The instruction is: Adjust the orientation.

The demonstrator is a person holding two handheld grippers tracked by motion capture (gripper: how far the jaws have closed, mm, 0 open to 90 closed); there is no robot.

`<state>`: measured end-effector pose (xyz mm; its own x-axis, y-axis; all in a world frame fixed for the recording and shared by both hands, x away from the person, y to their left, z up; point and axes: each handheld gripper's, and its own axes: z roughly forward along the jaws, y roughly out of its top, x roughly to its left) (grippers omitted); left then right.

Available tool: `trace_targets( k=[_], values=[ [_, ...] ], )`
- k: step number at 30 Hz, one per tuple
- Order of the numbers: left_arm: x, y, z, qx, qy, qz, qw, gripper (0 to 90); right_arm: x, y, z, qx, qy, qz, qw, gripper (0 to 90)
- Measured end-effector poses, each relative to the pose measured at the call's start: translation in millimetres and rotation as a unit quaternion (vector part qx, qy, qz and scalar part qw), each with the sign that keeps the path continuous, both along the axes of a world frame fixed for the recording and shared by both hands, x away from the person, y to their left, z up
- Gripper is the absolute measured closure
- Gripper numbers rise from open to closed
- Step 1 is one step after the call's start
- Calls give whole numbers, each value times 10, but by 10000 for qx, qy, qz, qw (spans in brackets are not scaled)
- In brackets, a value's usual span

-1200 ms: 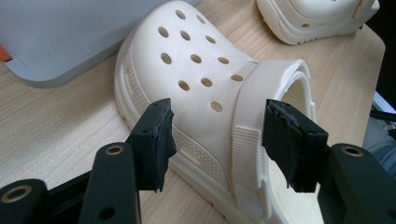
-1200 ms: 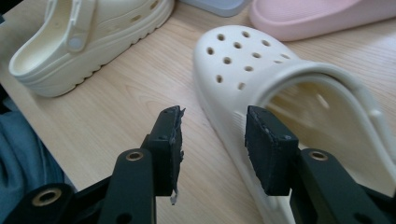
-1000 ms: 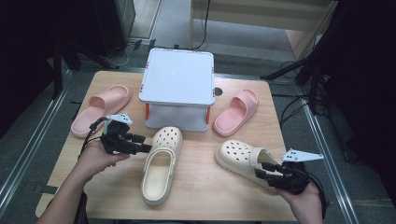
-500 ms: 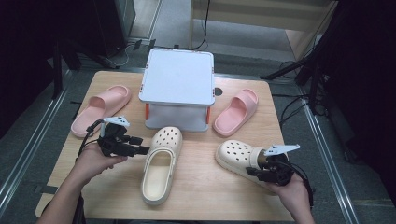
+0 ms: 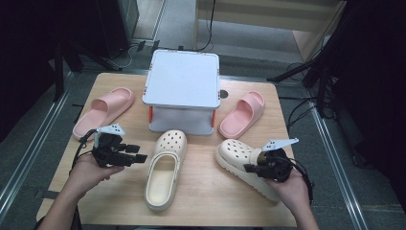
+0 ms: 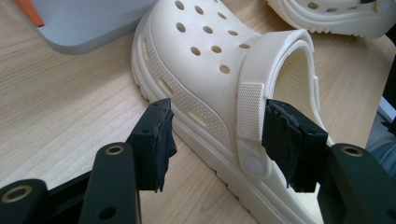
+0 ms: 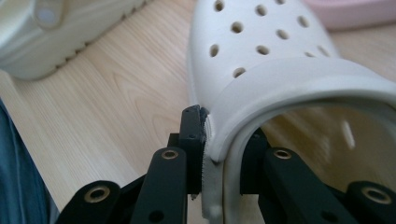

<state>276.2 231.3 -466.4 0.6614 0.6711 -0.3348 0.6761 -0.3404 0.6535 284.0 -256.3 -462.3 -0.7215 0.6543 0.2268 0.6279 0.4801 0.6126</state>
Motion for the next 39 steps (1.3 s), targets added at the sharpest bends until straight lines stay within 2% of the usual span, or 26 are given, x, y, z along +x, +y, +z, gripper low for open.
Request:
trace_targets(
  k=[3, 5, 8, 9, 10, 13, 14, 17, 24, 29, 32, 36, 39],
  values=[
    [-45, 12, -3, -62, 25, 19, 10000, 493, 7, 59, 35, 77, -55, 40, 9999, 769],
    [-92, -4, -4, -100, 39, 17, 9999, 523, 31, 191, 80, 175, -89, 48, 9998, 768],
    [-135, -22, -6, -102, 1, -14, 9999, 545, 68, 357, 98, 147, -62, 42, 9999, 766],
    [-135, -22, -6, -102, 1, -14, 9999, 553, 68, 357, 98, 147, -62, 42, 9999, 766],
    [-146, -31, -9, -91, -11, 4, 10000, 563, 87, 449, 99, 157, -23, -13, 9999, 765],
    [-171, -53, -24, -79, 61, -13, 9999, 573, 90, 533, 91, 222, -8, -96, 9997, 765],
    [-181, -65, -43, -197, 178, -49, 9996, 601, 92, 622, 77, 189, -33, -162, 9997, 765],
    [-202, -81, -50, -171, 157, -67, 9997, 621, 114, 708, 51, 111, -29, -203, 9997, 766],
    [-240, -46, -55, -161, 95, -11, 9998, 620, 154, 878, -68, 11, 61, -283, 9996, 764],
    [-234, -47, -59, -166, 96, -8, 9998, 619, 113, 1003, -104, -94, -46, -409, 9991, 763],
    [-233, -66, -65, -126, 82, -23, 9999, 620, 88, 1087, -138, -103, -51, -413, 9991, 756],
    [-227, -70, -67, -49, 43, -35, 10000, 622, 67, 1175, -169, -94, -86, -274, 9995, 718],
    [-215, -63, -70, -17, 47, -29, 10000, 622, 53, 1142, -137, -6, -54, -239, 9997, 683]
  ],
)
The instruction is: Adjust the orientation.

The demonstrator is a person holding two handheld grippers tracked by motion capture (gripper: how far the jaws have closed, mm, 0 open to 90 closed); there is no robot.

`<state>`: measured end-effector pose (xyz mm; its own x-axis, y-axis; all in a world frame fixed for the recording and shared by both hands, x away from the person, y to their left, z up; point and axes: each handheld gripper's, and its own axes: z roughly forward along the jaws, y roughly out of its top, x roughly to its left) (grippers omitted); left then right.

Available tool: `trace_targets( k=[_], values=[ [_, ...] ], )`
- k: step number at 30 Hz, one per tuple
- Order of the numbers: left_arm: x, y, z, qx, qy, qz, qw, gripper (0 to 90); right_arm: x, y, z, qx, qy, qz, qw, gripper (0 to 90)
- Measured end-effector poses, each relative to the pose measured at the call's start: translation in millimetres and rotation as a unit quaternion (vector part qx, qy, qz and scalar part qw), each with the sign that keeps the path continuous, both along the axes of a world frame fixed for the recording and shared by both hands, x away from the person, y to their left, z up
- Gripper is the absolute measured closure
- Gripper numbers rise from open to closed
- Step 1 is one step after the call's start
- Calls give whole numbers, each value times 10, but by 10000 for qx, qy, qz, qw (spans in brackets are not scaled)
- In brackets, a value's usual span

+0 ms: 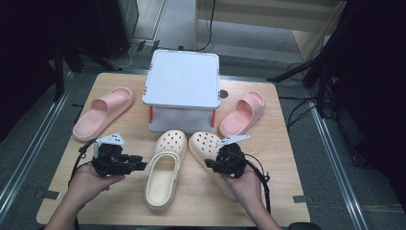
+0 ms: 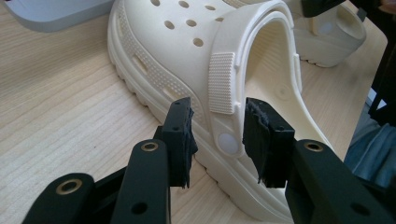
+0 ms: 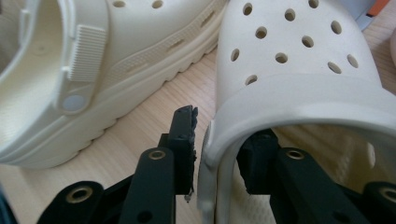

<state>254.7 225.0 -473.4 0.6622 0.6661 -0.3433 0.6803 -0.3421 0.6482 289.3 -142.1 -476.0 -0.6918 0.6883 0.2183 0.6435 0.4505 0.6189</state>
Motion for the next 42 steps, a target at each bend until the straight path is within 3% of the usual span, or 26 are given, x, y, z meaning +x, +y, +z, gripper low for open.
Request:
trace_targets(
  k=[4, 7, 8, 9, 10, 13, 15, 20, 24, 38, 42],
  values=[
    [24, 4, 1, 5, -40, 28, 10000, 625, -44, -149, 106, 245, 12, 22, 9997, 648],
    [41, 1, -8, 34, -44, 10, 10000, 649, -114, -274, 186, 279, -101, 96, 9995, 778],
    [56, -5, -18, 71, -31, 4, 10000, 649, -114, -274, 186, 279, -101, 96, 9995, 778],
    [66, -14, -27, 72, -4, 13, 10000, 668, -139, -334, 216, 293, -132, 145, 9994, 855],
    [86, -30, -45, 140, -12, 12, 9999, 707, -152, -401, 235, 181, -164, 160, 9996, 895],
    [106, -40, -62, 190, -15, -1, 9998, 730, -136, -426, 207, -18, -168, 157, 9997, 896],
    [132, -36, -96, 248, 53, 13, 9997, 736, -72, -394, 118, -207, -156, 236, 9994, 869],
    [161, -76, -162, 297, 190, -39, 9994, 733, 8, -276, 38, -234, -111, 395, 9989, 854],
    [182, -114, -211, 231, 296, -59, 9993, 744, 34, -199, 19, -164, -17, 404, 9990, 865],
    [193, -132, -219, 195, 375, -33, 9991, 731, -14, -62, 67, -29, -81, 552, 9984, 866],
    [195, -132, -219, 185, 402, -43, 9990, 727, -8, 77, 65, 120, -54, 676, 9976, 866]
  ],
)
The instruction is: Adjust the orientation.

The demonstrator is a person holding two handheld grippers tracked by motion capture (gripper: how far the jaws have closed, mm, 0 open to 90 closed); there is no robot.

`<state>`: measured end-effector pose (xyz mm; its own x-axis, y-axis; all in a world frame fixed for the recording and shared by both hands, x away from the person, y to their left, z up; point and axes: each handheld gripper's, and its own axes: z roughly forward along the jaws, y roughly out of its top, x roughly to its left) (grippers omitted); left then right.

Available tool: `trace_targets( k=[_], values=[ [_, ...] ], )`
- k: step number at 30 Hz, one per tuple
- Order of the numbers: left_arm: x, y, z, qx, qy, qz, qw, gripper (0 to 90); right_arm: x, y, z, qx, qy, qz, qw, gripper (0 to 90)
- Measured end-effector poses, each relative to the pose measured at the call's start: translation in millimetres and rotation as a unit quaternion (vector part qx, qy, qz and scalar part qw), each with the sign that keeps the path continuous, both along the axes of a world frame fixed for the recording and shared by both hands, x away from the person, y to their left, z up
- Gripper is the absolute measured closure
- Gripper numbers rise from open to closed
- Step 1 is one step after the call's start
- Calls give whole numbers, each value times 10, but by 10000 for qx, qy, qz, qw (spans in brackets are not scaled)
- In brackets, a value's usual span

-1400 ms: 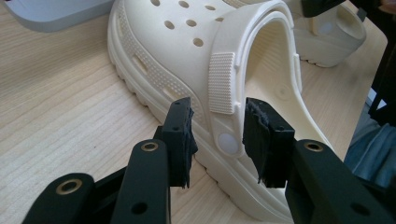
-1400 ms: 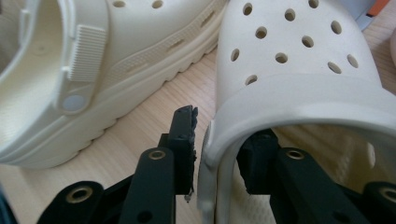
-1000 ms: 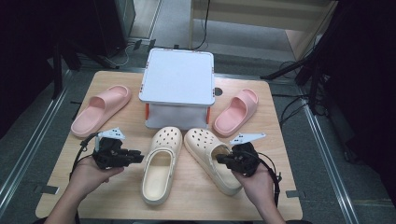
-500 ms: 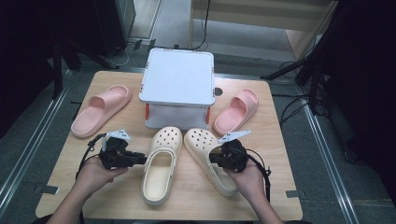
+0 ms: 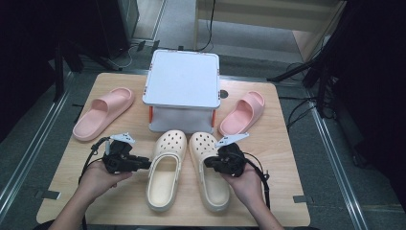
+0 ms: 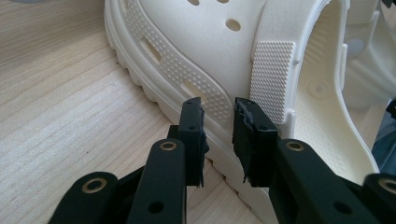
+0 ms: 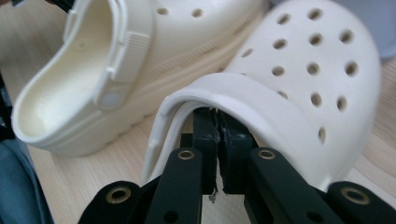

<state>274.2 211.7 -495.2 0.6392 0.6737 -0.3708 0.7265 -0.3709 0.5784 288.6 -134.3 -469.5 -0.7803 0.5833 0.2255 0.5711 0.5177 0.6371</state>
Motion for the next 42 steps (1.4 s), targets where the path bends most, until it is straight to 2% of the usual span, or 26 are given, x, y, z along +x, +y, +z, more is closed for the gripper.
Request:
trace_targets(
  k=[3, 7, 10, 13, 17, 23, 25, 29, 31, 33, 42],
  values=[
    [1, 1, -1, -11, 23, 6, 10000, 723, -6, 89, -3, 102, 45, 92, 9999, 863],
    [0, -3, -2, -17, 26, 12, 10000, 718, -33, 244, -4, 148, -34, 217, 9996, 863],
    [2, -12, 1, -37, 39, -26, 10000, 721, -47, 277, -6, 152, -102, 234, 9996, 864],
    [10, -38, -9, -157, 99, -17, 9998, 726, -51, 282, -11, 166, -130, 227, 9995, 864],
    [5, -98, -27, -57, 65, -88, 9999, 738, -63, 288, -19, 177, -165, 242, 9994, 860],
    [1, -94, -44, -117, 82, -110, 9998, 742, -55, 238, -37, 213, -111, 227, 9995, 846],
    [-9, -138, -58, -109, -52, -141, 9998, 757, -63, 203, -50, 236, -111, 221, 9994, 838],
    [-30, -173, -54, -35, -134, -118, 9998, 782, -74, 198, -57, 219, -92, 254, 9994, 809],
    [-28, -162, -50, 5, -88, -60, 9999, 782, -80, 198, -60, 206, -92, 263, 9994, 800],
    [-27, -172, -56, 176, -38, -94, 9998, 790, -94, 192, -67, 182, -81, 288, 9994, 787],
    [-21, -186, -69, 52, 24, -105, 9999, 821, -141, 125, -60, 249, -18, 216, 9995, 776]
  ],
)
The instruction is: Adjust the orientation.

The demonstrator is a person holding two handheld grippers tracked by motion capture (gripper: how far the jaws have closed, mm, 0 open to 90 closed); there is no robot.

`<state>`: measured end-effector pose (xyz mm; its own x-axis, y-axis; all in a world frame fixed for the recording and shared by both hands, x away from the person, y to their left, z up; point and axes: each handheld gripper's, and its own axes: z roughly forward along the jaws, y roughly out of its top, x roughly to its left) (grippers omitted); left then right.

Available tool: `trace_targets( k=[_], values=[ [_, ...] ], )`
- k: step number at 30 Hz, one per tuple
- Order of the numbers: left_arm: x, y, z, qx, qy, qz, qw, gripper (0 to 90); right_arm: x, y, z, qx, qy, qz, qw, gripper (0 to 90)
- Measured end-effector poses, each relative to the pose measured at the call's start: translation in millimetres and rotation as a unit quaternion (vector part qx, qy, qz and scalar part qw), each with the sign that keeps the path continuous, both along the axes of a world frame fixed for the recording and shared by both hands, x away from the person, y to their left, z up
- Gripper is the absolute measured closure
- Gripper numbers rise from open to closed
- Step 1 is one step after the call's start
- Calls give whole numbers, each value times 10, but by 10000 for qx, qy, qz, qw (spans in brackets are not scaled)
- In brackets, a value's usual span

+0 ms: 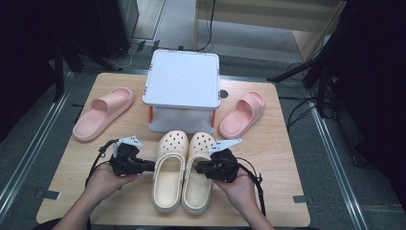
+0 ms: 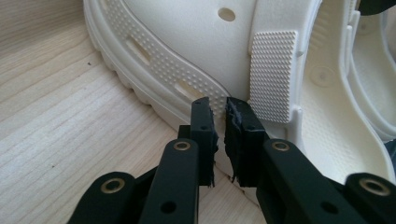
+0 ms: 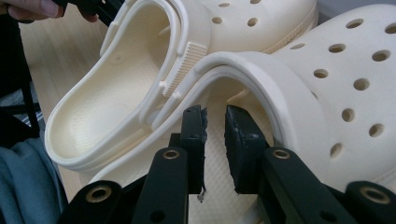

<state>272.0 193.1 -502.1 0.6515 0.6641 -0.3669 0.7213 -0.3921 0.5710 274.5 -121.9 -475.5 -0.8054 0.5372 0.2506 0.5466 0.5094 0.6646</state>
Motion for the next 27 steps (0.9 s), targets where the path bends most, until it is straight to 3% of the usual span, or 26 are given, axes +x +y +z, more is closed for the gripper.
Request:
trace_targets(
  k=[7, 12, 15, 27],
  values=[
    [12, 1, -14, -138, 97, -24, 9999, 834, -19, -50, 21, 65, -7, -42, 10000, 761],
    [21, 12, 30, 64, 6, -29, 10000, 804, -31, -56, 21, 88, 6, -41, 10000, 736],
    [55, 75, 113, -149, -120, -57, 9998, 792, -58, -65, 27, 119, -9, -66, 9999, 705],
    [234, 66, 413, -158, -228, -139, 9995, 713, -152, -90, 25, 271, 77, -191, 9994, 645]
  ],
)
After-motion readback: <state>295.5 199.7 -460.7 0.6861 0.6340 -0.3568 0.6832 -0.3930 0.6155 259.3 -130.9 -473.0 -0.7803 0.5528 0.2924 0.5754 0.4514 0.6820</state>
